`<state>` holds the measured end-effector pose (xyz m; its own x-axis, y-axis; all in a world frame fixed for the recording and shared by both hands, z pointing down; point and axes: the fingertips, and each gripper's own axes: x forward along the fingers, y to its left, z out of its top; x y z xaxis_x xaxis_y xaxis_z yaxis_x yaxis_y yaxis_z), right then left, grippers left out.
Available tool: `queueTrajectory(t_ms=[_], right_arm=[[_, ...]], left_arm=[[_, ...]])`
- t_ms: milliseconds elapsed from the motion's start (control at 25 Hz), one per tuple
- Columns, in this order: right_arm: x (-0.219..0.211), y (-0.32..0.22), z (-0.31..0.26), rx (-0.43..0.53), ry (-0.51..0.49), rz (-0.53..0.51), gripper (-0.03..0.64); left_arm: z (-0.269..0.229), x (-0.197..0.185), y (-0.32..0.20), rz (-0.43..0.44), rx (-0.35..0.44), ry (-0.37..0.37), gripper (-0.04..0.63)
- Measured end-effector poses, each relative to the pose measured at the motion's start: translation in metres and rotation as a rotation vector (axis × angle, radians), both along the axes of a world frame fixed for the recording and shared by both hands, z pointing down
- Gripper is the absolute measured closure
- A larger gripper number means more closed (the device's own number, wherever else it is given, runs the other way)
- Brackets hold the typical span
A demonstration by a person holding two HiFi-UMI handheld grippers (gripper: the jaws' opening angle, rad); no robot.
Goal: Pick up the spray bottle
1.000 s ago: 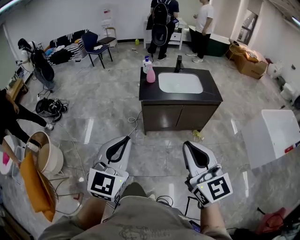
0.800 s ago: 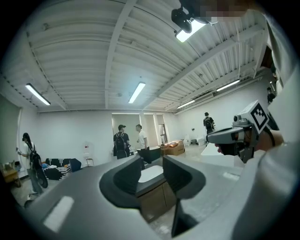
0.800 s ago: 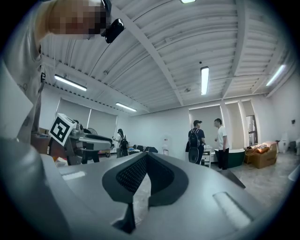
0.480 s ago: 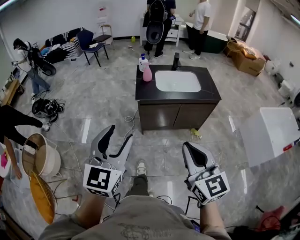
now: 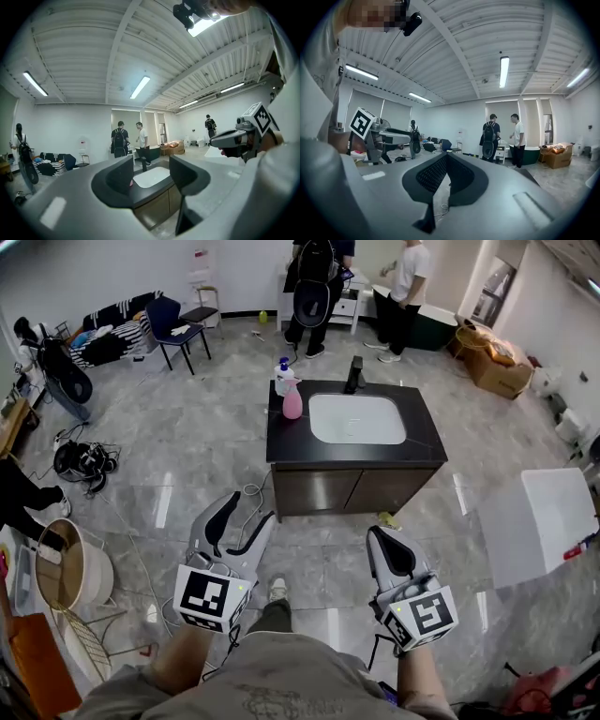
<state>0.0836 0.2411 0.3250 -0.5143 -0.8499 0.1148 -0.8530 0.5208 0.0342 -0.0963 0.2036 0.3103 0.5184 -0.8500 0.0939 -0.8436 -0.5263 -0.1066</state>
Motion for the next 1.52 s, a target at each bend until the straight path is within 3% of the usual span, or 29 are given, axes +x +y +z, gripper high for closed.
queueTrajectory(t_ms=[480, 1000, 1240, 1520], right_arm=[[-0.026, -0.149, -0.007, -0.011, 0.001, 0.042, 0.588], [-0.016, -0.235, -0.003, -0.014, -0.002, 0.059, 0.588], [-0.001, -0.292, 0.009, -0.031, -0.013, -0.006, 0.588], [0.006, -0.377, 0.019, -0.053, -0.023, -0.12, 0.588]], left_arm=[[0.008, -0.008, -0.153, 0.079, -0.032, -0.012, 0.364], [0.017, -0.004, -0.238, 0.095, -0.042, -0.028, 0.364], [0.027, 0.013, -0.286, 0.042, -0.032, -0.08, 0.364], [0.035, 0.039, -0.354, -0.021, -0.079, -0.117, 0.364]])
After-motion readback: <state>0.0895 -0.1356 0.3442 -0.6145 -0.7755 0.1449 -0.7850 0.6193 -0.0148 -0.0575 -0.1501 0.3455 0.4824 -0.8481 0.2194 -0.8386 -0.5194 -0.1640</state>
